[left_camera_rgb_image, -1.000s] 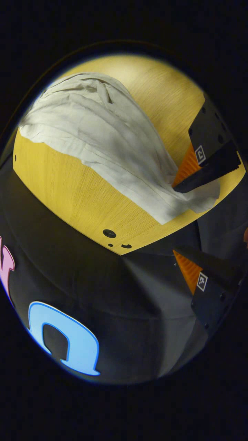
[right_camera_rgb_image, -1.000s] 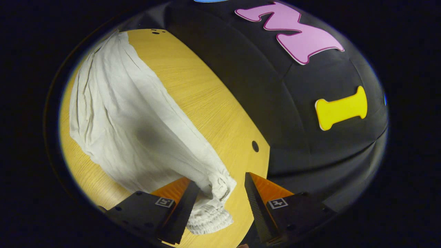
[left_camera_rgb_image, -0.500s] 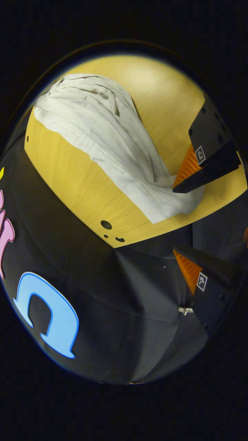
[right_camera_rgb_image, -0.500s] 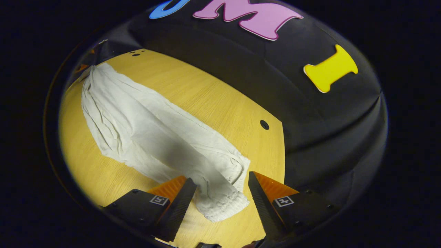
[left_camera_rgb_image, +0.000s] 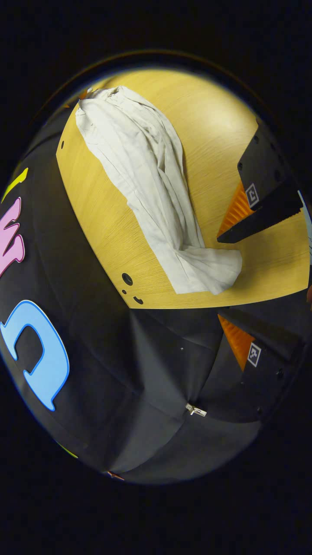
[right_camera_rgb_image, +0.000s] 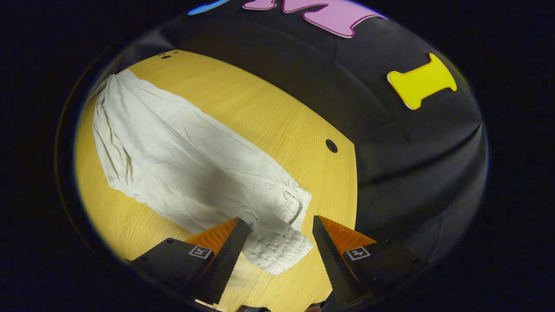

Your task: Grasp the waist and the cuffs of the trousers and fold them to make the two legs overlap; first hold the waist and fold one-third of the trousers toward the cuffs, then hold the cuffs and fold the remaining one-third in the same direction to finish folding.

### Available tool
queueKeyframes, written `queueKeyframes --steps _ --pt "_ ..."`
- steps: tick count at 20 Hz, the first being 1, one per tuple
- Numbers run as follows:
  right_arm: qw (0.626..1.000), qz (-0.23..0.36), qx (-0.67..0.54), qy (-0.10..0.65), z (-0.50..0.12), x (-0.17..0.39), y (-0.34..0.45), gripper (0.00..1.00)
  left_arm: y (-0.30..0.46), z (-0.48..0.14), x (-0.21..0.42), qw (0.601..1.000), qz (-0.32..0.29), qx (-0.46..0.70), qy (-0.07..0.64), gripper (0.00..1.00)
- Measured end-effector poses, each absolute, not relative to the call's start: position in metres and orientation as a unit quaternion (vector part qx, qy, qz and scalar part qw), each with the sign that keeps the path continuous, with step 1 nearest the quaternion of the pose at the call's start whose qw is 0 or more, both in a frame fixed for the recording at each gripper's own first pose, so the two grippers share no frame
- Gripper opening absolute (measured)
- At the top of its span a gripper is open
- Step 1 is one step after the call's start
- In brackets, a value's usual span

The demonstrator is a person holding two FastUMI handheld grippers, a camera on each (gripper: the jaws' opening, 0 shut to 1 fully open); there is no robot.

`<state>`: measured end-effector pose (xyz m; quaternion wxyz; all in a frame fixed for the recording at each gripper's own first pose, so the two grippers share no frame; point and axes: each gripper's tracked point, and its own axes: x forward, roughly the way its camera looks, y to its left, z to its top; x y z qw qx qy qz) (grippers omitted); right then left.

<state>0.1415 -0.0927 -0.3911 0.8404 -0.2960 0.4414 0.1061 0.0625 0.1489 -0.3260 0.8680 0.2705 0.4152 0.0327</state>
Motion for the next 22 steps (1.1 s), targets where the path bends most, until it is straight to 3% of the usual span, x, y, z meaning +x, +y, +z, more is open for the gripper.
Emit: queueKeyframes --steps 5,11,14,18,22 --pt "0.840 0.057 -0.174 0.511 -0.413 0.131 -0.100 0.95 0.120 -0.337 0.042 0.883 0.029 0.199 0.424 0.96" --pt "0.827 0.143 -0.094 0.536 -0.400 0.123 -0.106 0.96 0.094 -0.353 0.032 0.893 0.021 0.130 0.431 0.96" --pt "0.834 0.148 -0.072 0.527 -0.388 0.124 -0.123 0.96 0.087 -0.350 0.038 0.895 0.009 0.139 0.423 0.97" --pt "0.857 0.077 -0.006 0.509 -0.377 0.127 -0.144 0.96 0.075 -0.346 0.048 0.900 0.003 0.134 0.416 0.96" --pt "0.866 -0.011 0.153 0.475 -0.367 0.106 -0.126 0.96 0.066 -0.346 0.055 0.907 0.011 0.097 0.410 0.96"
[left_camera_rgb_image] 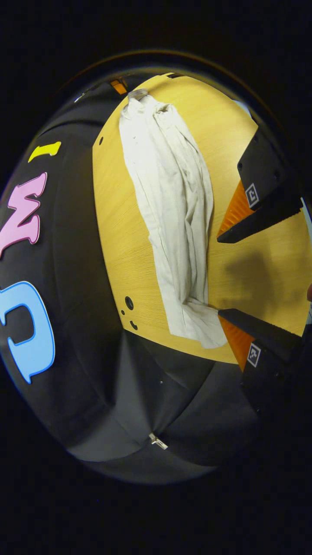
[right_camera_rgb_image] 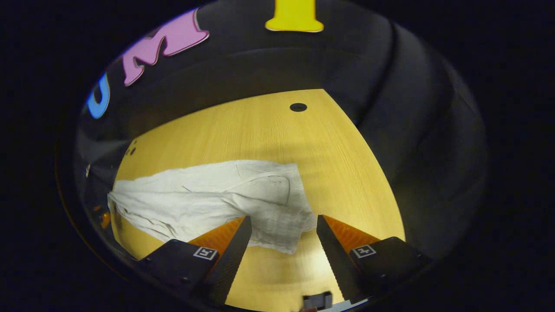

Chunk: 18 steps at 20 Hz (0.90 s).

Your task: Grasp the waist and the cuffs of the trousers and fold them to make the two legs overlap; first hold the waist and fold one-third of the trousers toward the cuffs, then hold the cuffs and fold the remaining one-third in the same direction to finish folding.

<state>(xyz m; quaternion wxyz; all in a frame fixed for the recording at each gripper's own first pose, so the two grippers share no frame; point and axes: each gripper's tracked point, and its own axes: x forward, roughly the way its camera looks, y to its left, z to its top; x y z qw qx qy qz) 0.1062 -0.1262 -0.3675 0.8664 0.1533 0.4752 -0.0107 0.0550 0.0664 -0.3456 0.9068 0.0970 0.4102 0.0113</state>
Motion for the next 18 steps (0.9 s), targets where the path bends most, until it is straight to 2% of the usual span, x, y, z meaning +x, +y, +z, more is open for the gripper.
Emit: queueKeyframes --steps 4,8,12,15,16,17,18 --pt "0.802 -0.108 0.377 0.450 -0.380 0.078 -0.097 0.96 0.061 -0.346 0.057 0.913 0.028 0.039 0.406 0.97" --pt "0.765 -0.188 0.422 0.449 -0.422 0.055 -0.113 0.96 0.063 -0.342 0.058 0.918 0.050 -0.009 0.394 0.97" --pt "0.745 -0.228 0.477 0.406 -0.431 0.084 -0.129 0.93 0.068 -0.343 0.052 0.916 0.067 -0.025 0.394 0.97" --pt "0.740 -0.235 0.479 0.408 -0.433 0.109 -0.129 0.95 0.069 -0.344 0.049 0.915 0.074 -0.029 0.395 0.97" --pt "0.736 -0.235 0.480 0.415 -0.436 0.119 -0.124 0.83 0.070 -0.343 0.049 0.915 0.076 -0.029 0.395 0.97" --pt "0.734 -0.242 0.482 0.413 -0.437 0.127 -0.123 0.96 0.070 -0.344 0.050 0.915 0.078 -0.028 0.396 0.97" --pt "0.730 -0.252 0.483 0.413 -0.440 0.134 -0.122 0.96 0.069 -0.344 0.050 0.914 0.079 -0.029 0.396 0.97"
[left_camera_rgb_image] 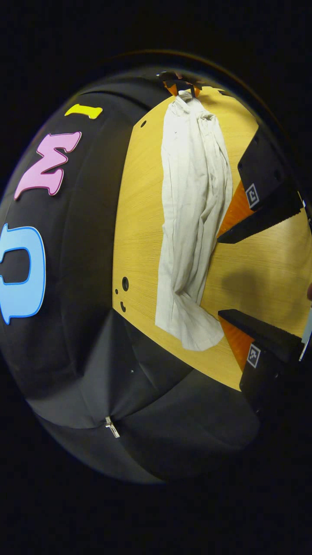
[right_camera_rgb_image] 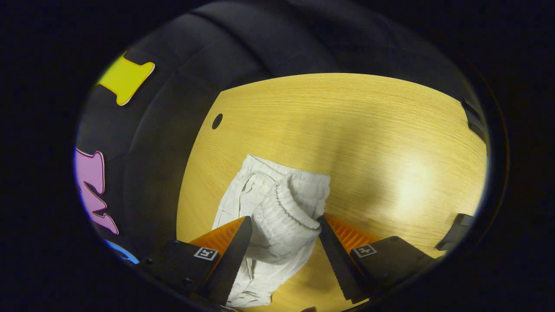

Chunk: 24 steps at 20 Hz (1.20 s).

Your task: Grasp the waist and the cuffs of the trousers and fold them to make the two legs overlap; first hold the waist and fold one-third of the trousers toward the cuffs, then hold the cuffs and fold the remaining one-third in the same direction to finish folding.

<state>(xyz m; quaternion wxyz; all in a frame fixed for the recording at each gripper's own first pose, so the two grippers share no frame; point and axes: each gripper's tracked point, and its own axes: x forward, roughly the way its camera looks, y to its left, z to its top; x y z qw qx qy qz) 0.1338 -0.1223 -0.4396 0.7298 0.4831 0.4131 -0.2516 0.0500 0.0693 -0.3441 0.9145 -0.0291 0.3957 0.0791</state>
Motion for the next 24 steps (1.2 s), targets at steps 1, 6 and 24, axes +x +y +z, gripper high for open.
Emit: queueKeyframes --steps 1,6,24 --pt "0.726 -0.263 0.483 0.413 -0.441 0.138 -0.125 0.96 0.069 -0.345 0.051 0.914 0.079 -0.031 0.396 0.97" --pt "0.722 -0.271 0.473 0.426 -0.452 0.126 -0.134 0.64 0.063 -0.353 0.055 0.910 0.079 -0.063 0.401 0.97" --pt "0.760 -0.211 0.489 0.373 -0.438 0.130 -0.136 0.19 0.092 -0.395 0.130 0.811 0.170 -0.448 0.334 0.91"
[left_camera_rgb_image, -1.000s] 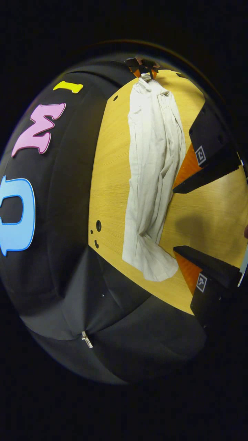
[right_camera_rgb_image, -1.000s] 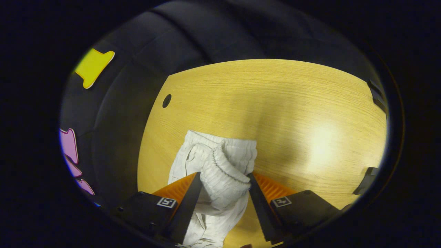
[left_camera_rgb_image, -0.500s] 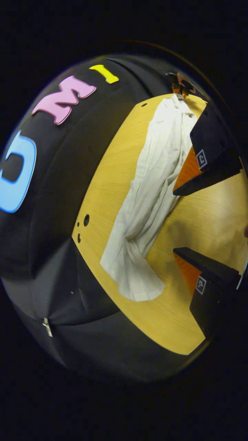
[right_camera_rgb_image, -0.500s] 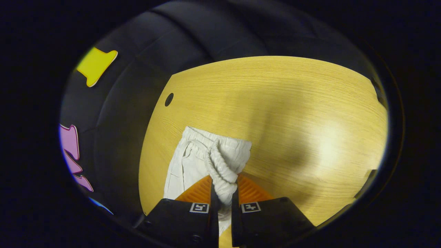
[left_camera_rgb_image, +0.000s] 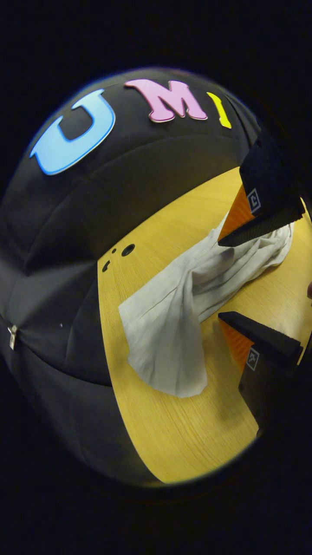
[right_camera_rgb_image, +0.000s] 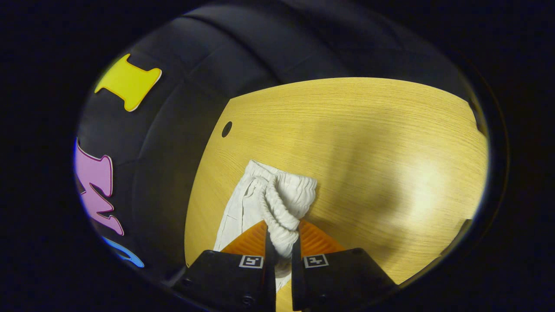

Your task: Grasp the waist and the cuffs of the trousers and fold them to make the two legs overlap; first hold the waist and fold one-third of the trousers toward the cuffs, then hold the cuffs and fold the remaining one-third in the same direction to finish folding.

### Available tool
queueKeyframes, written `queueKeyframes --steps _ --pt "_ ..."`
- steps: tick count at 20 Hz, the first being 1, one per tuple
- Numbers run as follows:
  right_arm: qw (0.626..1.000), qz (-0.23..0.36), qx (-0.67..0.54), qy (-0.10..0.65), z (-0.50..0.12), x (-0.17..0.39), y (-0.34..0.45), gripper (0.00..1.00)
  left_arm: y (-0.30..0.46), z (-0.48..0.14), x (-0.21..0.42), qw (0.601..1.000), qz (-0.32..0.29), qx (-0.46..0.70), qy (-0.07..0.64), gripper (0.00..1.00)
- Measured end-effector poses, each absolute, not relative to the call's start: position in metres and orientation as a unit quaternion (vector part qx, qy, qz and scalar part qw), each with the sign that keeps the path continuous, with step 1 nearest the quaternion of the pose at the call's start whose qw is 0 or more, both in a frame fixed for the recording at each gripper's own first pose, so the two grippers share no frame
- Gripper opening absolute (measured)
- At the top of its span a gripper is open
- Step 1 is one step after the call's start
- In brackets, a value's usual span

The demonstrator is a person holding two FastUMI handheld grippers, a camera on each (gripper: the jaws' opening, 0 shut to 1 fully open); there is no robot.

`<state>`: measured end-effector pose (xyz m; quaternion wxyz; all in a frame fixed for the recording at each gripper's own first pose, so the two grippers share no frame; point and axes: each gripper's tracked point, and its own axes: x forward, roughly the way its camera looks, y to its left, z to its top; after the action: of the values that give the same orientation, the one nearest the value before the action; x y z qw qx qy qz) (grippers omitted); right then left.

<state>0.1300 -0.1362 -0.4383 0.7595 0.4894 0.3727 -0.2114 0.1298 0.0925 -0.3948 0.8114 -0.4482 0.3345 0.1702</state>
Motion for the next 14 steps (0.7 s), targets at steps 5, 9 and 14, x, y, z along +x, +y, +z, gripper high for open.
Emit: queueKeyframes --steps 5,9,14 --pt "0.766 -0.196 0.492 0.365 -0.433 0.131 -0.136 0.18 0.108 -0.410 0.161 0.809 0.196 -0.445 0.331 0.94" --pt "0.786 -0.163 0.500 0.326 -0.422 0.135 -0.142 0.19 0.099 -0.426 0.163 0.811 0.183 -0.410 0.375 0.59" --pt "0.814 -0.139 0.486 0.285 -0.405 0.134 -0.153 0.19 0.089 -0.427 0.161 0.810 0.173 -0.419 0.372 0.07"
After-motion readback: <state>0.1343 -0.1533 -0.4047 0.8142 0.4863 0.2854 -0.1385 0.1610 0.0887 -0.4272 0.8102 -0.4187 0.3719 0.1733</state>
